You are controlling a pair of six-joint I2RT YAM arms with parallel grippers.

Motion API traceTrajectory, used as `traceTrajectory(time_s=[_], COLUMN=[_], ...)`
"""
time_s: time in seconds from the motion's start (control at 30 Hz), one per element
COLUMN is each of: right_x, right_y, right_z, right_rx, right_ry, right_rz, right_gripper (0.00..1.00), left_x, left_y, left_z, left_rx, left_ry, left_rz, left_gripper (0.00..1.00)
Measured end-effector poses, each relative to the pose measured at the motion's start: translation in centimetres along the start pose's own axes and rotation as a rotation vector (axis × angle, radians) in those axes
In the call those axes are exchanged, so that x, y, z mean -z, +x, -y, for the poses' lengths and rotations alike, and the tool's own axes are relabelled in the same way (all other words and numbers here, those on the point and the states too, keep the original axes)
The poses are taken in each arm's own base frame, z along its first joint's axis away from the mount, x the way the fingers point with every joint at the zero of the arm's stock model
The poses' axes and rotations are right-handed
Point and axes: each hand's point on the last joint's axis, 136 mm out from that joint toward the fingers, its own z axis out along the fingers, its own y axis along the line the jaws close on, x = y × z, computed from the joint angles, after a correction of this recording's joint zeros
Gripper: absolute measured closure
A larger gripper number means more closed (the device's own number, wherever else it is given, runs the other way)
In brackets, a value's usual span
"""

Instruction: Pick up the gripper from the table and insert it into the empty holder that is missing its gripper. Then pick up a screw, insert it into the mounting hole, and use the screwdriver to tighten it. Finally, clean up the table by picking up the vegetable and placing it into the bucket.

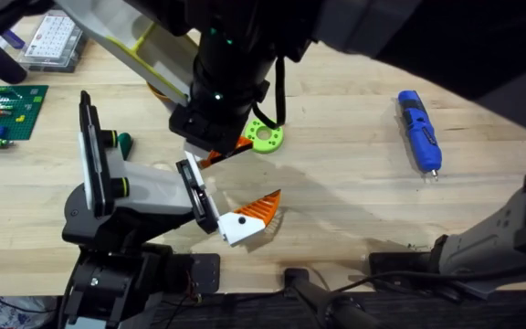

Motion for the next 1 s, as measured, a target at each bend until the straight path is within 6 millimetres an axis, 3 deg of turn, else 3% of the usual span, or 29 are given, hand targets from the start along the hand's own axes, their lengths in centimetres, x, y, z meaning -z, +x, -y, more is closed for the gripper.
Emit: traceTrajectory(time_s=[0.6, 1.0], right_x=[0.1, 3.2], right_y=[0.1, -1.3], right_z=[0.0, 0.2], right_rx=[-0.001, 0.007], right_ry=[0.0, 0.036], right_rz=[-0.002, 0.057], right_gripper=[0.993, 0.993], left_x=[0.0, 0.0], left_y=[0.1, 0.1], left_z=[0.0, 0.0], left_rx=[0.007, 0.007], left_ry=[0.002, 0.002], left_rz=[-0.002, -0.002], left_gripper=[0.013, 0.013])
